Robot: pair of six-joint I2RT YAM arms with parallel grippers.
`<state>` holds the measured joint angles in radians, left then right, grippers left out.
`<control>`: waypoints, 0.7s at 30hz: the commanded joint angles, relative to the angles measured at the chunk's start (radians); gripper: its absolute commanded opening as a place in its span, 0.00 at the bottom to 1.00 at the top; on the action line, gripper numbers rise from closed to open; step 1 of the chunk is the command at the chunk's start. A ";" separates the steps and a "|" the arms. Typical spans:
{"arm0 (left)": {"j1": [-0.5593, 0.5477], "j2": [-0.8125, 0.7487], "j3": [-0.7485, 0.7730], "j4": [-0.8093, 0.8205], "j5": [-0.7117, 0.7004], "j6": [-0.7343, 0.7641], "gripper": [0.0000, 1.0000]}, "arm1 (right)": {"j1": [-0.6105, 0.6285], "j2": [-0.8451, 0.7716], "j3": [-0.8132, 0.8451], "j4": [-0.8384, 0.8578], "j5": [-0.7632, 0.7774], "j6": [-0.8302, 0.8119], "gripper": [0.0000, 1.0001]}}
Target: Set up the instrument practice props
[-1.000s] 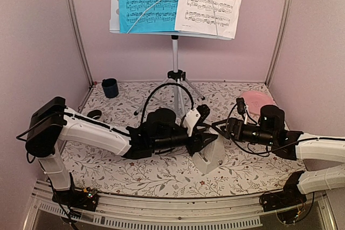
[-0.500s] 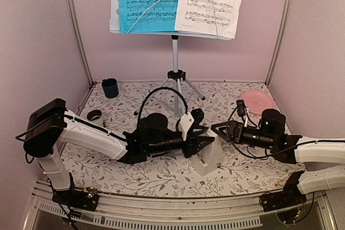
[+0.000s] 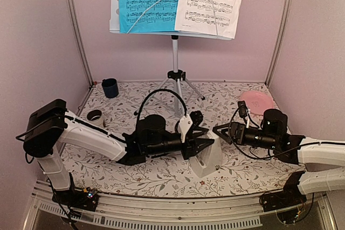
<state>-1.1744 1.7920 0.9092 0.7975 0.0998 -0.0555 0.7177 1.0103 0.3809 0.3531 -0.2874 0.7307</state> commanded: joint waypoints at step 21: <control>-0.004 0.016 0.009 -0.009 0.017 0.019 0.12 | 0.014 0.019 0.008 -0.124 -0.152 0.012 0.96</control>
<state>-1.1751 1.7920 0.9092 0.7986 0.1123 -0.0486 0.7208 1.0149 0.4026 0.3000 -0.4202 0.7452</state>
